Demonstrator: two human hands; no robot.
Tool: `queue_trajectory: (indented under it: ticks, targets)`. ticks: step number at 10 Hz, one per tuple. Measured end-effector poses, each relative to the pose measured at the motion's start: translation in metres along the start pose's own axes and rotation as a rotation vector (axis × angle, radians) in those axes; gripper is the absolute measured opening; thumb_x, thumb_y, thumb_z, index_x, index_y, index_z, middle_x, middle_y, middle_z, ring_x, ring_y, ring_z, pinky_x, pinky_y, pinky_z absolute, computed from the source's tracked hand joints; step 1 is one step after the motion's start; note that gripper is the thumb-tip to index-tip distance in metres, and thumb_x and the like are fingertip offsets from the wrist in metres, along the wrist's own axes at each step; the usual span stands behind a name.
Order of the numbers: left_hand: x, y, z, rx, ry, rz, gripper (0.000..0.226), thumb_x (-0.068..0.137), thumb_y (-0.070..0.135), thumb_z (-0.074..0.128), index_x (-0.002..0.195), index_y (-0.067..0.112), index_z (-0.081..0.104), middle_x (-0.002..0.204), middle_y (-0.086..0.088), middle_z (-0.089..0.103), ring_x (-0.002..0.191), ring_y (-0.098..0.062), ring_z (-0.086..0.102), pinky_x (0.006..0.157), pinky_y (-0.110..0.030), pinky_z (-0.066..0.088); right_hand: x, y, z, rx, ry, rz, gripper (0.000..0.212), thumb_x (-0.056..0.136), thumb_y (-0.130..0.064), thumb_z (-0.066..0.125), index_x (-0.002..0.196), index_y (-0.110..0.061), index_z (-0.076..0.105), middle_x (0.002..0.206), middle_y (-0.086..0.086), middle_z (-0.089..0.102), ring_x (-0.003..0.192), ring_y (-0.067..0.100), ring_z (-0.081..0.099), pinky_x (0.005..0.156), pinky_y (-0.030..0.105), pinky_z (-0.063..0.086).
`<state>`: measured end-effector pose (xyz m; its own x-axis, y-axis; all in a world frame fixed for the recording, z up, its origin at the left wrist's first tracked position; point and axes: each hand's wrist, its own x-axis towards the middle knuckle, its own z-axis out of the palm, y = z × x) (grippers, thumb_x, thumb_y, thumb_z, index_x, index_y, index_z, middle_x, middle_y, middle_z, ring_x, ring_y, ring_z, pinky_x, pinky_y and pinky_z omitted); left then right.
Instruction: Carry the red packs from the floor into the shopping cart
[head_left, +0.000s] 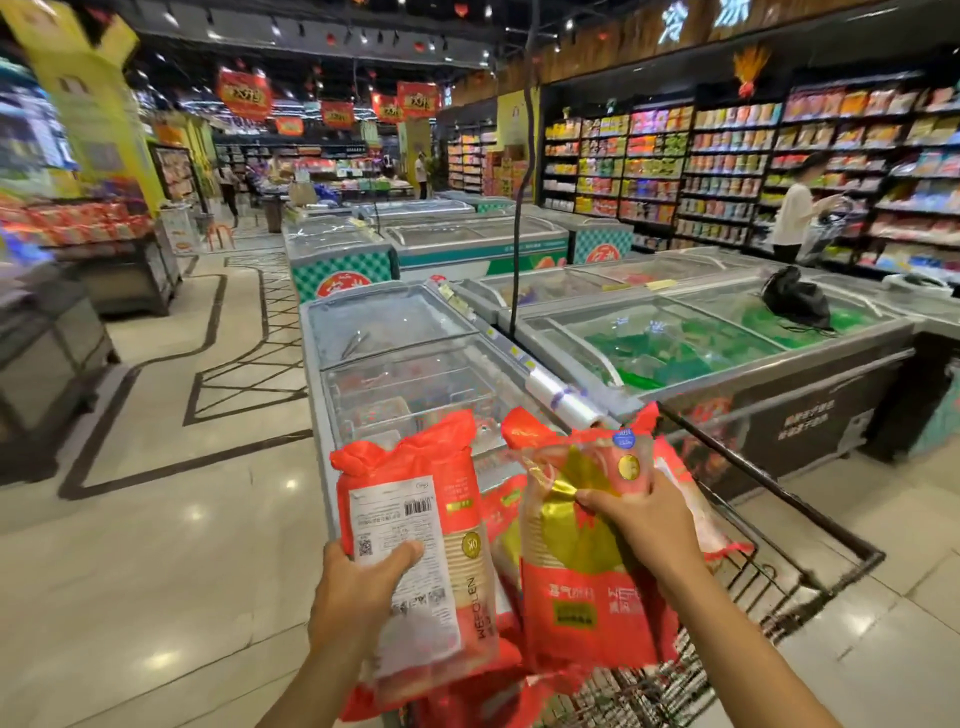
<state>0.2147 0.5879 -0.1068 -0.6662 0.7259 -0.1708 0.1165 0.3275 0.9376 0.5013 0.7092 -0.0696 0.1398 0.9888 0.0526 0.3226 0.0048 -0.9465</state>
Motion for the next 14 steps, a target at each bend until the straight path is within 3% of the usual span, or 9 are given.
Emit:
queue_trajectory:
  ticks: [3, 4, 5, 6, 8, 9, 11, 12, 14]
  targets:
    - [0.118, -0.073, 0.078, 0.218, -0.010, -0.214, 0.096, 0.040, 0.098, 0.073, 0.117, 0.041, 0.062, 0.090, 0.016, 0.079, 0.079, -0.018, 0.078, 0.085, -0.048, 0.061, 0.146, 0.056, 0.095, -0.122, -0.399, 0.142, 0.055, 0.049, -0.036, 0.098, 0.095, -0.014, 0.075, 0.079, -0.003, 0.079, 0.077, 0.023, 0.076, 0.073, 0.042, 0.064]
    - [0.107, -0.038, 0.092, 0.275, 0.035, -0.256, 0.091, 0.053, 0.089, 0.073, 0.121, 0.032, 0.054, 0.101, 0.007, 0.075, 0.090, -0.027, 0.075, 0.091, -0.046, 0.056, 0.178, 0.084, 0.123, -0.150, -0.473, 0.183, 0.070, 0.035, -0.053, 0.093, 0.092, -0.017, 0.076, 0.085, 0.000, 0.080, 0.081, 0.025, 0.077, 0.077, 0.051, 0.063]
    - [0.114, -0.029, 0.101, 0.263, 0.071, -0.315, 0.091, 0.053, 0.089, 0.069, 0.116, 0.025, 0.054, 0.105, 0.000, 0.072, 0.097, -0.030, 0.070, 0.094, -0.047, 0.054, 0.197, 0.097, 0.142, -0.219, -0.473, 0.184, 0.088, 0.034, -0.070, 0.088, 0.104, -0.021, 0.069, 0.101, -0.002, 0.077, 0.095, 0.023, 0.074, 0.088, 0.047, 0.059]
    - [0.128, -0.034, 0.107, 0.266, 0.073, -0.339, 0.094, 0.047, 0.097, 0.057, 0.110, 0.027, 0.049, 0.099, 0.003, 0.072, 0.090, -0.029, 0.072, 0.091, -0.048, 0.056, 0.199, 0.088, 0.147, -0.332, -0.412, 0.173, 0.088, 0.057, -0.066, 0.086, 0.125, -0.017, 0.059, 0.120, 0.006, 0.069, 0.113, 0.031, 0.066, 0.094, 0.042, 0.052]
    - [0.139, -0.038, 0.112, 0.177, -0.004, -0.288, 0.093, 0.061, 0.086, 0.058, 0.131, 0.026, 0.041, 0.109, 0.004, 0.072, 0.094, -0.028, 0.073, 0.094, -0.051, 0.056, 0.201, 0.090, 0.154, -0.565, -0.390, 0.032, 0.098, 0.067, -0.079, 0.066, 0.143, -0.019, 0.049, 0.137, 0.011, 0.060, 0.130, 0.034, 0.054, 0.103, 0.045, 0.047]
    - [0.148, -0.049, 0.104, 0.155, -0.058, -0.251, 0.091, 0.058, 0.092, 0.062, 0.125, 0.033, 0.042, 0.111, 0.007, 0.073, 0.091, -0.023, 0.076, 0.090, -0.052, 0.059, 0.195, 0.079, 0.153, -0.708, -0.357, -0.025, 0.083, 0.084, -0.065, 0.070, 0.145, -0.016, 0.042, 0.140, 0.016, 0.053, 0.131, 0.039, 0.050, 0.101, 0.045, 0.043]
    - [0.145, -0.049, 0.085, 0.252, -0.126, -0.071, 0.056, 0.080, 0.075, 0.068, 0.120, 0.040, 0.049, 0.112, 0.009, 0.073, 0.093, -0.015, 0.074, 0.089, -0.052, 0.059, 0.174, 0.065, 0.147, -0.869, -0.311, -0.102, 0.088, 0.093, -0.066, 0.054, 0.161, -0.018, 0.023, 0.155, 0.012, 0.043, 0.142, 0.034, 0.040, 0.113, 0.046, 0.038]
    - [0.149, -0.047, 0.074, 0.482, -0.118, 0.079, 0.070, 0.090, 0.074, 0.052, 0.148, 0.039, 0.035, 0.147, 0.002, 0.054, 0.127, -0.026, 0.059, 0.101, -0.055, 0.051, 0.154, 0.046, 0.134, -0.869, -0.240, -0.124, 0.084, 0.096, -0.062, 0.054, 0.161, -0.018, 0.023, 0.161, 0.011, 0.037, 0.147, 0.032, 0.036, 0.116, 0.045, 0.036]
    - [0.152, -0.032, 0.063, 0.717, -0.251, 0.343, 0.094, 0.096, 0.071, 0.043, 0.165, 0.021, 0.005, 0.174, -0.004, 0.008, 0.159, -0.027, 0.013, 0.127, -0.050, 0.019, 0.075, 0.008, 0.095, -0.899, -0.022, -0.127, 0.076, 0.101, -0.058, 0.048, 0.161, -0.020, 0.023, 0.162, 0.011, 0.035, 0.147, 0.031, 0.035, 0.115, 0.042, 0.034]
